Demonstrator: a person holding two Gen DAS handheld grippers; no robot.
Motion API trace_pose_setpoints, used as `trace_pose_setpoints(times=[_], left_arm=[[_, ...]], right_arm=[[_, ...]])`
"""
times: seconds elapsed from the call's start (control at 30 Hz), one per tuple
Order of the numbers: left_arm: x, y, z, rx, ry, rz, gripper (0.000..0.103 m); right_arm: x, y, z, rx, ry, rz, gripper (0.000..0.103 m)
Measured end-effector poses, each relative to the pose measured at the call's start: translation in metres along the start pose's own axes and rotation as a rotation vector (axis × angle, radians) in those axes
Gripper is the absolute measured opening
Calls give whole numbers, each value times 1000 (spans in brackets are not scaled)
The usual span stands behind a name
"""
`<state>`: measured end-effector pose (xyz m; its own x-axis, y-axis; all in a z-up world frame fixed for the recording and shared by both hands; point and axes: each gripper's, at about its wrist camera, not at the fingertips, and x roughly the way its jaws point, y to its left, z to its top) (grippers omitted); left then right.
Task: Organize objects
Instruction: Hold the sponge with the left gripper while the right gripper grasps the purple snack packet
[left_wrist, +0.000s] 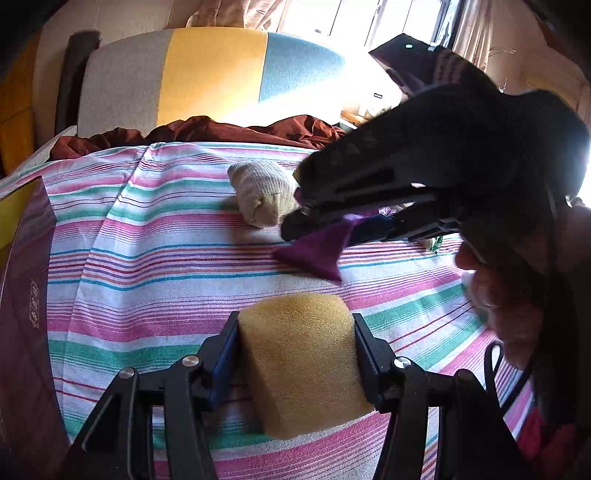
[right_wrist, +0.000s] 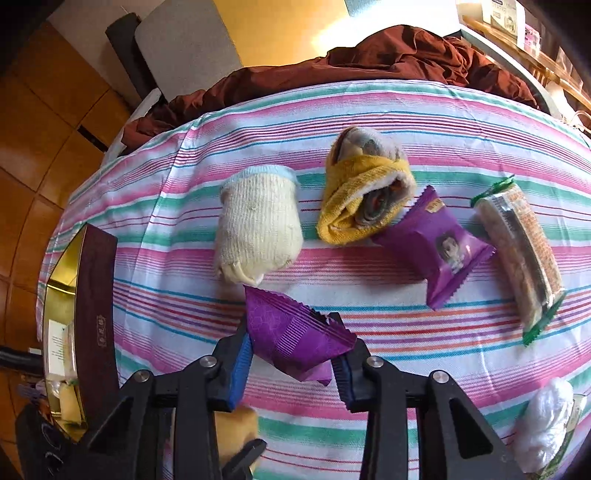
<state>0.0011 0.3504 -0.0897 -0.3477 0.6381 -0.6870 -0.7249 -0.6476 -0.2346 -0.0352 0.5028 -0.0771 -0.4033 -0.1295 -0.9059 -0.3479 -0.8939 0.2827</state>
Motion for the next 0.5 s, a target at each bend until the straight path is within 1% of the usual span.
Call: trace_pose_setpoints(times=[0.07, 0.17, 0.23, 0.27, 0.33, 0.43, 0.5], left_arm=[[0, 0, 0, 2, 0, 2, 58], [0, -1, 0, 6, 1, 5, 57], [1, -1, 0, 6, 3, 6, 56], [1, -2, 1, 8, 6, 11, 56], [-1, -6, 1, 15, 18, 29, 54], [-10, -7, 1, -2, 31, 67, 53], [-19, -6, 1, -25, 38, 65, 52]], right_arm=[[-7, -8, -10, -1, 6, -30, 38], [-15, -27, -26, 59, 4, -32, 38], [-20, -34, -30, 85, -13, -32, 38], [-21, -36, -30, 84, -20, -51, 38], [-18, -34, -26, 72, -29, -59, 38], [-18, -26, -23, 17, -53, -77, 38], [-19, -20, -21, -12, -71, -77, 38]])
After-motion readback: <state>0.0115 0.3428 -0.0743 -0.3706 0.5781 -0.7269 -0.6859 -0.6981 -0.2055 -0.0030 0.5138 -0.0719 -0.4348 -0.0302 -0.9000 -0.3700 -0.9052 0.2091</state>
